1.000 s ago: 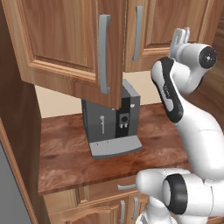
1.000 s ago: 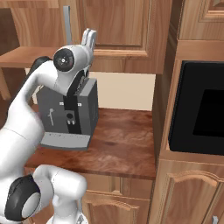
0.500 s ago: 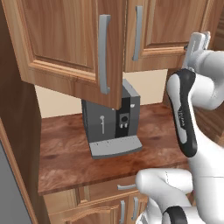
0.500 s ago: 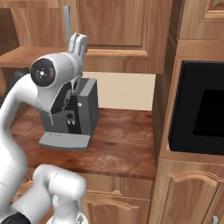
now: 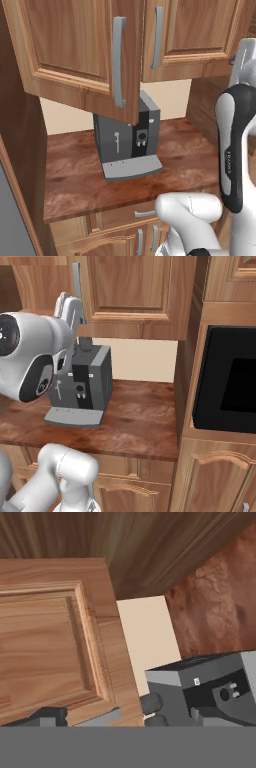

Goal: Close all open cabinet doors.

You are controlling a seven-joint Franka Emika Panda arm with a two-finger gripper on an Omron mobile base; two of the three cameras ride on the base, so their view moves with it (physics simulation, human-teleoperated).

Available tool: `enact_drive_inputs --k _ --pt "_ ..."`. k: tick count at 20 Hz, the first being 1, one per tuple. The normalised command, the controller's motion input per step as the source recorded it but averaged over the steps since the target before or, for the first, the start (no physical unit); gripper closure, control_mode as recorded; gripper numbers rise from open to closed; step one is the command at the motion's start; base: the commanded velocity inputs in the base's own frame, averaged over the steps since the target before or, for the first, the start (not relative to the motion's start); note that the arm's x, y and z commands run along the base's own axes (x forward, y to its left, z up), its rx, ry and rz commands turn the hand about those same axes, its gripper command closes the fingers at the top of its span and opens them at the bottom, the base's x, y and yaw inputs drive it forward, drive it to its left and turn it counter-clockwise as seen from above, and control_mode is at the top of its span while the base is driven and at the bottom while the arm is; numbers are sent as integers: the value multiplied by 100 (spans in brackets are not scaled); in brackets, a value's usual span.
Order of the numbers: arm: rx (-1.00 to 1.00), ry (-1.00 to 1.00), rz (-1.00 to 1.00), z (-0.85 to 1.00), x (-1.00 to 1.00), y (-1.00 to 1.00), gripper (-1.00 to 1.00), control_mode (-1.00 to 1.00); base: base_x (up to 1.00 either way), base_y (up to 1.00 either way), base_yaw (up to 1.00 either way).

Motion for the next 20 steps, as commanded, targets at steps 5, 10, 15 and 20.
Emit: enact_drive_inputs --k 5,10,15,20 --pt "0 1 0 0 -100 41 -100 -100 0 0 0" --pt "0 0 0 0 -98 67 -100 -100 0 0 0" --pt "-1 0 0 0 -92 67 -100 -100 0 0 0" --pt "-1 0 0 0 -76 68 -100 -100 0 0 0"
